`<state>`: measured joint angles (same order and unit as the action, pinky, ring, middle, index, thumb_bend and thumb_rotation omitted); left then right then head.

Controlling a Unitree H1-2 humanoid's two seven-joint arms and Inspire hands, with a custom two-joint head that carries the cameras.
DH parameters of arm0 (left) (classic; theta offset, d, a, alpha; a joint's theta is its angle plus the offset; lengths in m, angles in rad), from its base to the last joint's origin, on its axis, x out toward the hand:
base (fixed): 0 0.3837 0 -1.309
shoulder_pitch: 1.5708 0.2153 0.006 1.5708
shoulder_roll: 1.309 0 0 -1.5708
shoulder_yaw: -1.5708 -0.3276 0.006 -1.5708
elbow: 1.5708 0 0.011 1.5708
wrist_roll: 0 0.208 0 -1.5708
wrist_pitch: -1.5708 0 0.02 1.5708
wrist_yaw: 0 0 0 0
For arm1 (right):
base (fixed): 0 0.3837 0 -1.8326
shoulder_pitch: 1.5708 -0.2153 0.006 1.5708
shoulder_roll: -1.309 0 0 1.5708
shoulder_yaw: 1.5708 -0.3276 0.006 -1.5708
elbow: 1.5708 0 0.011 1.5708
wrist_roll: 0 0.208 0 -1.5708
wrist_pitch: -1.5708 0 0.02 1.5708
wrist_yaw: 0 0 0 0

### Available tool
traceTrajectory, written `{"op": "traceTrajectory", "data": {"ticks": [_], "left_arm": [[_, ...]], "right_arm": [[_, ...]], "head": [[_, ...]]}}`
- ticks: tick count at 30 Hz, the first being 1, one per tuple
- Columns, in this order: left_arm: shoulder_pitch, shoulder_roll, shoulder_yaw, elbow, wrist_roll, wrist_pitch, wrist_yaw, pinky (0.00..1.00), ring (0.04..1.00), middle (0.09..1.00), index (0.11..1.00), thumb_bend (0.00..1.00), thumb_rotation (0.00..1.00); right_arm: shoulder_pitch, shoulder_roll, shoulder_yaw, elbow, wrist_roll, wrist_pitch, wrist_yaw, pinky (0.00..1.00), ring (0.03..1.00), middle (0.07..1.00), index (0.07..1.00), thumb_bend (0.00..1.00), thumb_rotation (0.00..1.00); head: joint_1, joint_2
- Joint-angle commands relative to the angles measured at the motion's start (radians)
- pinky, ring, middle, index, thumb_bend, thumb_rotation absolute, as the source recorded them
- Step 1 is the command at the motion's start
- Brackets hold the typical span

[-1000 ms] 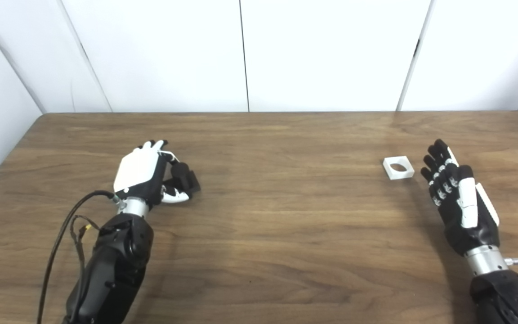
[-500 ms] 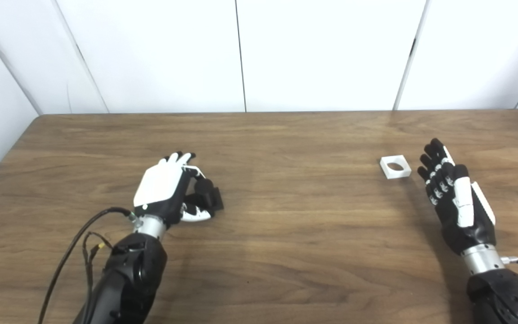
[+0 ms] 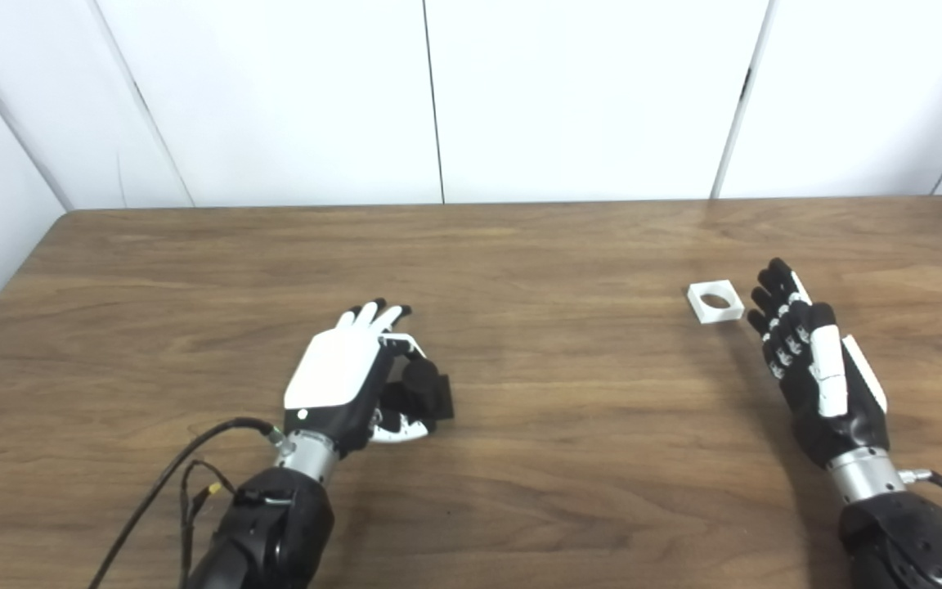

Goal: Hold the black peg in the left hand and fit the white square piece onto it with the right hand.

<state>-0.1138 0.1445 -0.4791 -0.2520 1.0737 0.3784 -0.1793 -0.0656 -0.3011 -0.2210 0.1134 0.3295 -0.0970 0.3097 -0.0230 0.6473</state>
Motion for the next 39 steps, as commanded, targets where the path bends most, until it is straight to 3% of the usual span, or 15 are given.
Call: {"op": "traceTrajectory", "data": {"ticks": [1, 14, 34, 36, 39], "left_arm": [[0.035, -0.006, -0.048, 0.012, 0.002, -0.031, -0.048, 1.00, 1.000, 0.947, 0.492, 0.52, 0.08], [0.044, -0.040, -0.091, -0.013, 0.018, -0.022, -0.093, 1.00, 1.000, 0.955, 0.493, 0.51, 0.08], [0.041, -0.049, -0.099, 0.015, 0.024, -0.022, -0.099, 1.00, 1.000, 0.957, 0.494, 0.51, 0.08], [0.041, -0.052, -0.098, 0.014, 0.020, -0.009, -0.123, 1.00, 1.000, 0.964, 0.581, 0.65, 0.20], [0.041, -0.059, -0.092, 0.009, 0.004, 0.009, -0.158, 1.00, 1.000, 0.963, 0.604, 0.71, 0.25]], "right_arm": [[0.115, 0.094, 0.034, 0.079, 0.010, 0.005, -0.011, 1.00, 1.000, 1.000, 1.000, 0.57, 1.00], [0.120, 0.103, 0.039, 0.077, 0.003, 0.011, -0.015, 1.00, 1.000, 1.000, 1.000, 0.61, 1.00], [0.124, 0.103, 0.041, 0.062, -0.005, 0.018, -0.029, 1.00, 1.000, 1.000, 1.000, 0.63, 1.00], [0.125, 0.102, 0.040, 0.064, 0.001, 0.021, -0.026, 1.00, 1.000, 1.000, 1.000, 0.63, 0.99], [0.125, 0.103, 0.038, 0.069, -0.001, 0.011, -0.027, 1.00, 1.000, 1.000, 1.000, 0.62, 0.99]], "head": [[-0.002, 0.001], [-0.014, 0.002], [-0.022, 0.009], [-0.022, 0.009], [-0.022, 0.012]]}}
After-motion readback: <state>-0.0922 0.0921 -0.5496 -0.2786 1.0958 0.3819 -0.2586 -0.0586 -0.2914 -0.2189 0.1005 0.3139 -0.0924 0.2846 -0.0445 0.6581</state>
